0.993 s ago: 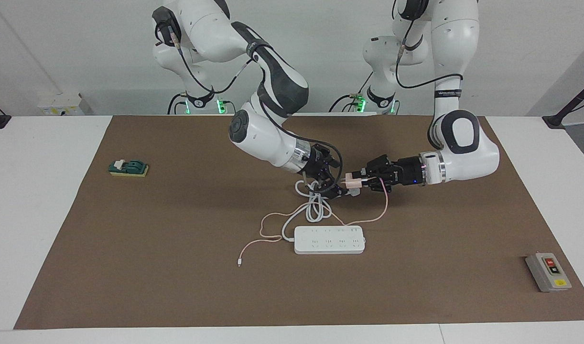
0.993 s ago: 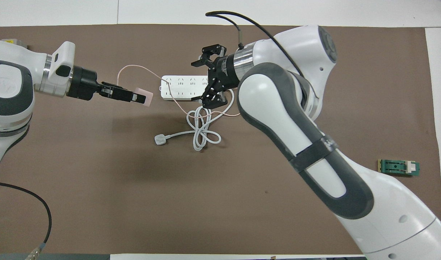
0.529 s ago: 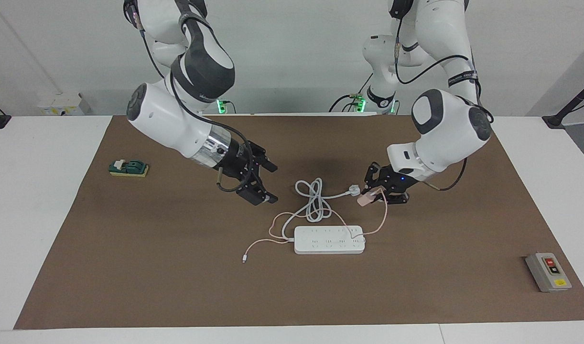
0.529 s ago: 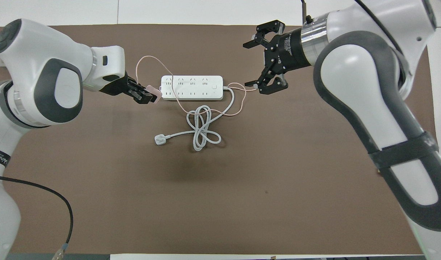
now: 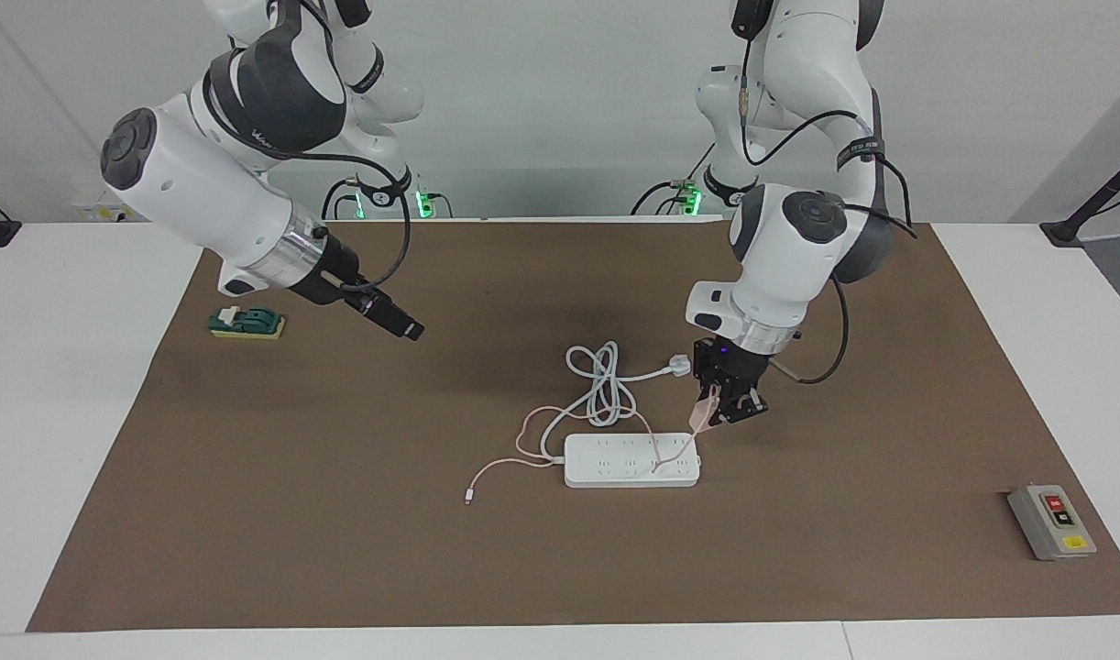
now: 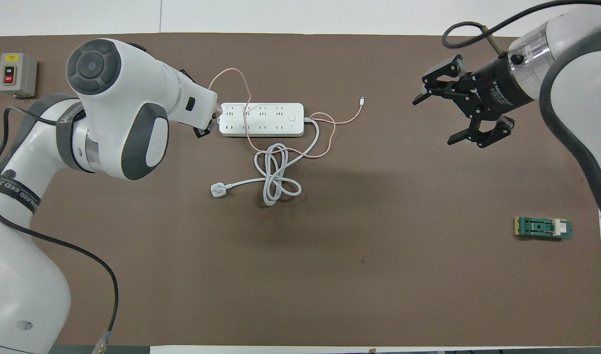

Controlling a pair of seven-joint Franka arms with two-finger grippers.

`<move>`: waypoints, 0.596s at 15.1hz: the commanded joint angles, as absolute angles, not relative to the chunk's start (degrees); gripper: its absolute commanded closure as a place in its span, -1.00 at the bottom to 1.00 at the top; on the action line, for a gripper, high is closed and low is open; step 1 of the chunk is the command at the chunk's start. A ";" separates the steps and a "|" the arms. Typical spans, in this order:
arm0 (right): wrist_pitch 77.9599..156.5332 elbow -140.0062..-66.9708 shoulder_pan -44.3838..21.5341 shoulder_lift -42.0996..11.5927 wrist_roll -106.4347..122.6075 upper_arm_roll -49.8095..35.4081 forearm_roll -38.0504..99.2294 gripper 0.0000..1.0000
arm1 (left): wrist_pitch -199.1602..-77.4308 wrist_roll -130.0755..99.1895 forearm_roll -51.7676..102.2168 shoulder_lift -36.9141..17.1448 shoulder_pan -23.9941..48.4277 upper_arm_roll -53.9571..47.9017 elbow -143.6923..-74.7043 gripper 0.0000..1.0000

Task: Plug charger into power strip
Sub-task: 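Pull the charger with the left gripper while the right gripper withdraws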

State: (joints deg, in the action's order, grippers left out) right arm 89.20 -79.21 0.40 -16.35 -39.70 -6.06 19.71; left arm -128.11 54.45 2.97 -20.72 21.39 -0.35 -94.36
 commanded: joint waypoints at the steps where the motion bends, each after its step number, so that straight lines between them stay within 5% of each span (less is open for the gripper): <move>1: 88.07 -82.08 0.44 -12.41 -22.65 -6.59 11.63 -1.00 | -131.58 56.16 0.09 -21.27 23.20 0.44 -96.24 1.00; 9: 85.35 -92.27 2.55 1.57 5.01 -6.50 -0.35 -1.00 | -131.22 60.99 -0.78 -24.26 22.85 0.44 -95.80 1.00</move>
State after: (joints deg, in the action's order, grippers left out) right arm 85.69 -86.11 1.29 -3.63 2.64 -6.05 0.60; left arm -129.67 59.39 0.95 -23.87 22.55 -0.01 -95.44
